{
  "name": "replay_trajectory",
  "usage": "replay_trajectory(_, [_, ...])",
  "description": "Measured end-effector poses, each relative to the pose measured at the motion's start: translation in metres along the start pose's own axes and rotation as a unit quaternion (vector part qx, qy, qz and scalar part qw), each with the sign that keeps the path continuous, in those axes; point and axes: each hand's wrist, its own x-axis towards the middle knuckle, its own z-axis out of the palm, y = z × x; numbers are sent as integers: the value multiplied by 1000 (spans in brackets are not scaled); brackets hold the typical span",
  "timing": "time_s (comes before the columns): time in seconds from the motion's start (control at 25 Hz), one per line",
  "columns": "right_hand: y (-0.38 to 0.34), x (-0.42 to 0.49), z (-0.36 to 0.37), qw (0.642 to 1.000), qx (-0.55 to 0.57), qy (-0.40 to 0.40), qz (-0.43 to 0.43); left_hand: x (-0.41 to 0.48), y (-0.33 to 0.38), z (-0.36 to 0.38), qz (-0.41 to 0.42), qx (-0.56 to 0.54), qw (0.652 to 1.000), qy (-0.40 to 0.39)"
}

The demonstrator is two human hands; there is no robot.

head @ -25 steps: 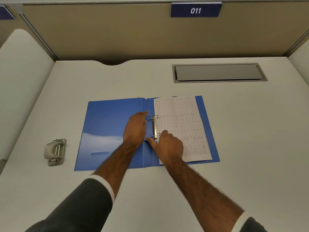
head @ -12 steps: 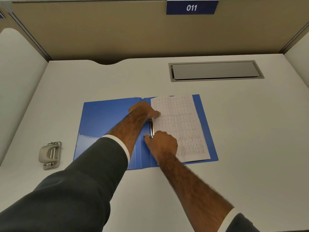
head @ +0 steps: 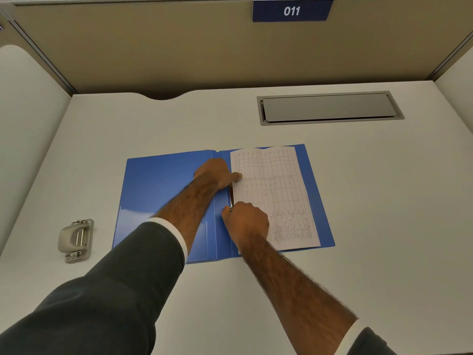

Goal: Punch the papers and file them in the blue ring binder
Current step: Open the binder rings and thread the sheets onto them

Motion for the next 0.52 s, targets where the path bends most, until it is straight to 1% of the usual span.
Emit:
replay_trajectory(0.12, [1, -1, -1, 999, 37, -11, 8, -25, -11, 10, -13, -79, 996, 39])
replay_trajectory(0.2, [7, -7, -6, 999, 45, 3, -6, -54, -23, 24, -9, -134, 986, 102])
replay_trajectory(0.28, [22, -15, -14, 998, 33, 53, -18, -95, -38, 43, 5, -188, 968, 168])
replay_trajectory(0.36, [47, -17, -16, 990, 0, 138, -30, -137, -56, 62, 3, -239, 950, 199])
replay_trajectory(0.44, [72, -14, -8, 975, -38, 213, -51, -167, -77, 80, -7, -263, 939, 220])
replay_trajectory(0.48, [82, -12, -2, 973, -48, 220, -59, -177, -86, 89, -16, -250, 938, 238])
replay_trajectory(0.52, [89, -9, 3, 976, -52, 202, -65, -181, -93, 96, -20, -221, 942, 252])
